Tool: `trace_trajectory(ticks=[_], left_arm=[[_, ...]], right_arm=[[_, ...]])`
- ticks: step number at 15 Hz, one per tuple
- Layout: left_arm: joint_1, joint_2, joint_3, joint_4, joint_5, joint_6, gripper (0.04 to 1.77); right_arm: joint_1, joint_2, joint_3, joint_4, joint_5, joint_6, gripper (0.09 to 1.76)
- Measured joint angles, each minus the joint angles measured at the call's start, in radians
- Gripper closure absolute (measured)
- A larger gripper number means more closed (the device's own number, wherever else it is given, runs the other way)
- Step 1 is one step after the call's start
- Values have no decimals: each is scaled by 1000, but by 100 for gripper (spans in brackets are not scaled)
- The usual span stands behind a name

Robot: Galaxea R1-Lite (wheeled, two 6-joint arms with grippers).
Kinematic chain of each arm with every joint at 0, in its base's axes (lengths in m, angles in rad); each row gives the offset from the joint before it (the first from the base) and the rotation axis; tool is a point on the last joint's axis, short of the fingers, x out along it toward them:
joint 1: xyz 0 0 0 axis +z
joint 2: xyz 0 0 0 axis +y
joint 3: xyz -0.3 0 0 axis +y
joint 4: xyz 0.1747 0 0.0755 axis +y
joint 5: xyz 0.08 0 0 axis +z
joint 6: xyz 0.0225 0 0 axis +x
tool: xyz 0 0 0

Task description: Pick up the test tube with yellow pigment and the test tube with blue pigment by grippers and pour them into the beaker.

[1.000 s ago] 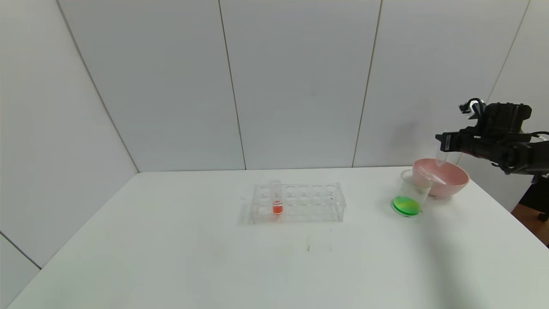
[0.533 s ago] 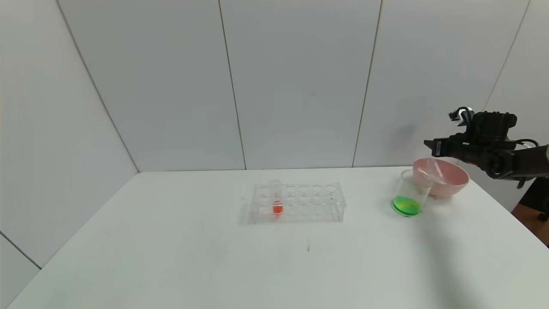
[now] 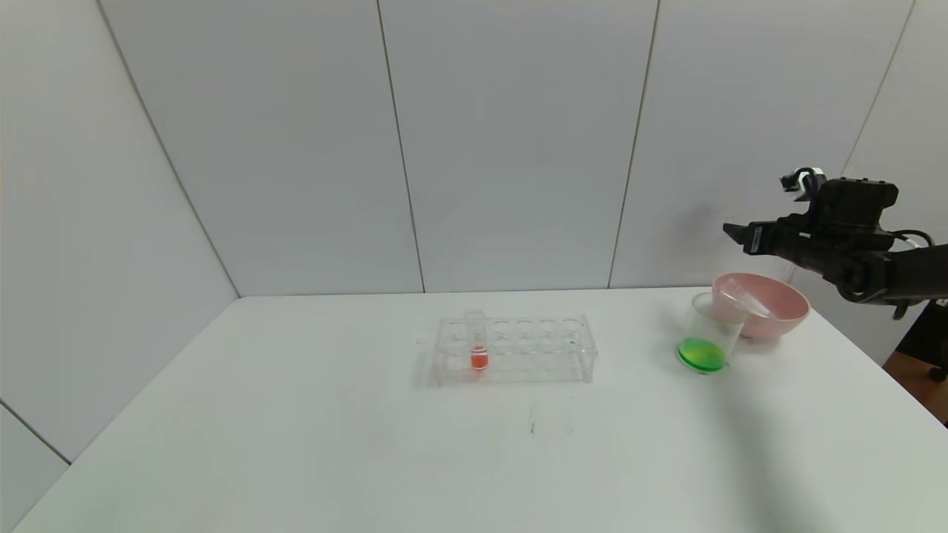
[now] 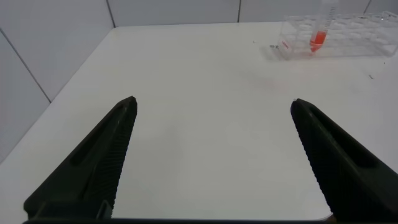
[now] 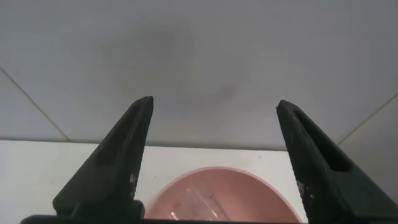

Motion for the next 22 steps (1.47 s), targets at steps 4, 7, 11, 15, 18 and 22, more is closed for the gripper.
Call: trace_trajectory(ticks=[4,7,11,15,18,22], left_arm=[[0,0,0,0,0,0,5],[0,0,0,0,0,0,5],[0,0,0,0,0,0,5],[0,0,0,0,0,0,5],[0,0,0,0,0,0,5],[0,0,0,0,0,0,5]], right_arm=[[101,-100,43,2,-45,88,31],[170,-252,170,-33,-72,94,25],[222,-562,440,-129,-80,94,21],[211,-963,699,-163,-75,96,18],[196,-1276,867,-160,-73,92,17],[186,-1676,1024,-28,-79,61,16]])
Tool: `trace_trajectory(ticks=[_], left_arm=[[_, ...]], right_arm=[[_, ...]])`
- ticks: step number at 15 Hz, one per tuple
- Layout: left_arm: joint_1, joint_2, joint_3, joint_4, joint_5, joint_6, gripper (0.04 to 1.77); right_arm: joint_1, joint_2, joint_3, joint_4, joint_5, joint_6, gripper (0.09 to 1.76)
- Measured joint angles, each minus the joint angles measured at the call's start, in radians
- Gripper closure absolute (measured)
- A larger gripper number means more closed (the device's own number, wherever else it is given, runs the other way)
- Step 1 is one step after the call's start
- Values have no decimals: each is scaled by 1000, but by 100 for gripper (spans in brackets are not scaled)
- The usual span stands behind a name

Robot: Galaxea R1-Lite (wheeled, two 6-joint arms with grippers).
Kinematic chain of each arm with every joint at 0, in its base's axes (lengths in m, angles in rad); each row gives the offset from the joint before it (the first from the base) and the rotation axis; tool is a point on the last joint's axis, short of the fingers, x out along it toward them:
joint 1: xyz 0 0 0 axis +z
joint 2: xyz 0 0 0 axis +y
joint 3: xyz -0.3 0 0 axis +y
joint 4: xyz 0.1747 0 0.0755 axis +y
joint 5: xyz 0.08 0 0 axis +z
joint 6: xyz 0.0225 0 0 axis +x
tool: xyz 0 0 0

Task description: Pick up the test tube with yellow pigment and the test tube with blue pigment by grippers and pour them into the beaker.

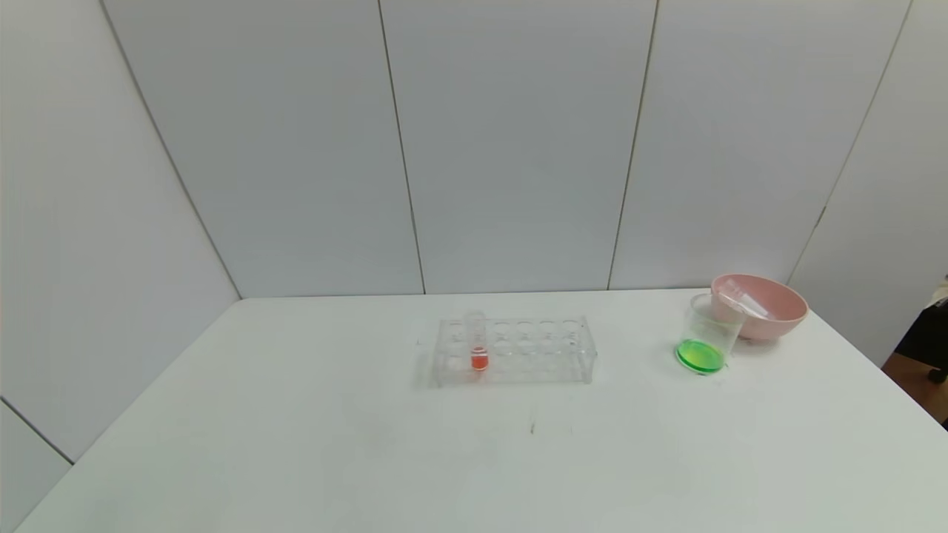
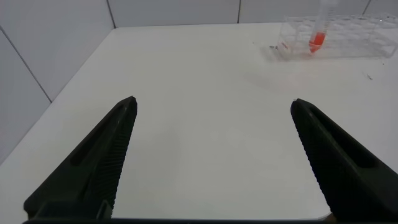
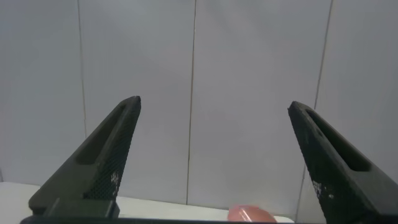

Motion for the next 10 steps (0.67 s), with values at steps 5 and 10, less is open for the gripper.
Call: trace_trajectory(ticks=[5,10], left_arm=[[0,0,0,0,0,0,5],[0,0,0,0,0,0,5]], right_arm=[[-21,-386,90,259,-8,-30,15],[-27,-632,290,298,-64,-89,15]])
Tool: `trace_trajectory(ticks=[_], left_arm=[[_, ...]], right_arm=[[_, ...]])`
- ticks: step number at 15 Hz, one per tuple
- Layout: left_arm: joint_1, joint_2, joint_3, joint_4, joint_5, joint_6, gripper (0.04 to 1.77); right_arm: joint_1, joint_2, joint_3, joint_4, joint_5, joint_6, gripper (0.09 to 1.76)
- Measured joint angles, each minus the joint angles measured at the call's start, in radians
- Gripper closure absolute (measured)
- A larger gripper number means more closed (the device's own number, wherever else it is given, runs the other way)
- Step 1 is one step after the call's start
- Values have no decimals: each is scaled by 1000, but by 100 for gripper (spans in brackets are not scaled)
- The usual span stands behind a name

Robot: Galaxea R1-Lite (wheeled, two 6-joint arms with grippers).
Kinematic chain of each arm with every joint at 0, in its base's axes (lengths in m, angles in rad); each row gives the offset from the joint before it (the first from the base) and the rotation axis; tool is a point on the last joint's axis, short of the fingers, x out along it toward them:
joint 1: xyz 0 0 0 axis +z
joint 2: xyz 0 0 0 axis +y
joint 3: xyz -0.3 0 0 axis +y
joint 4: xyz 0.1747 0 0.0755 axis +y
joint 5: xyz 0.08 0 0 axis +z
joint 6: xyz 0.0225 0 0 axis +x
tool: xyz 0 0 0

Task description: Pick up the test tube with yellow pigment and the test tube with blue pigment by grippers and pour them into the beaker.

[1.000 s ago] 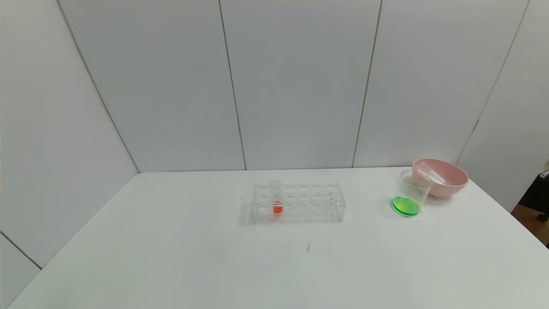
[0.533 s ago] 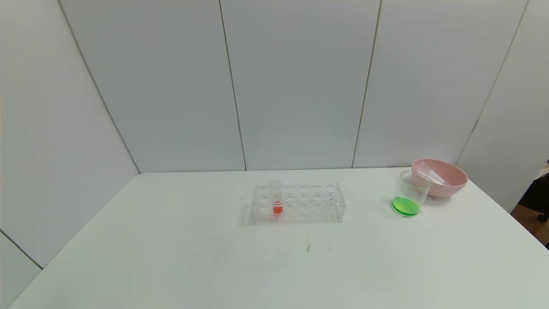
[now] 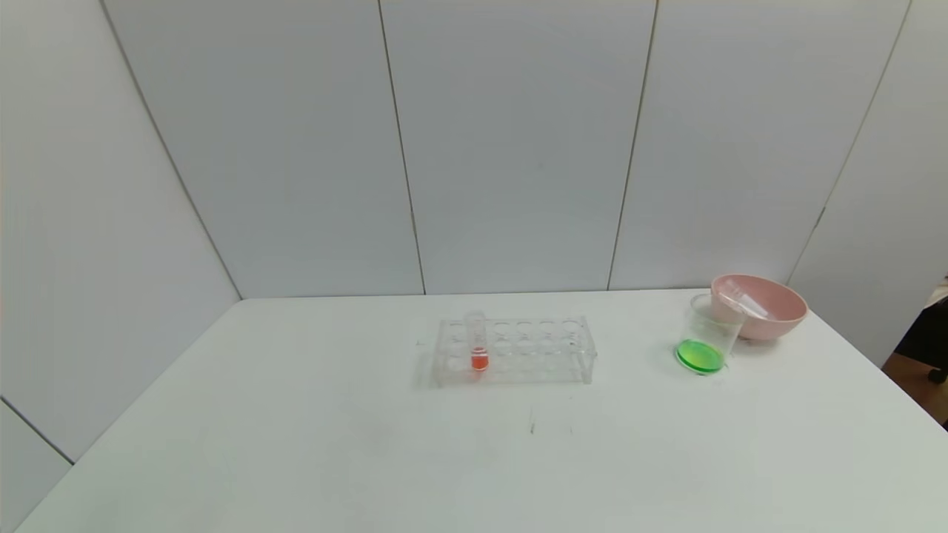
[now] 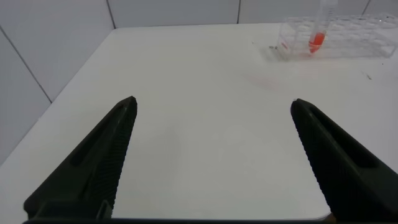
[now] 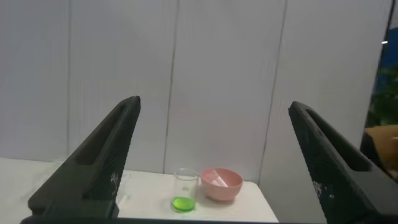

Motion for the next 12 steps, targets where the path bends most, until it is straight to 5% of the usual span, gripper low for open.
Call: trace_trajectory(ticks=[4,6,8,12], left_arm=[[0,0,0,0,0,0,5],[0,0,0,0,0,0,5],[0,0,0,0,0,0,5],[0,0,0,0,0,0,5]], right_arm=[[-2,-52,298,-120,-67,-20,15],[-2,-57,408,43,-71,-7,15],[-1,-57,436,199,-16,3,15],[1,-57,446,196,-6,7,15]])
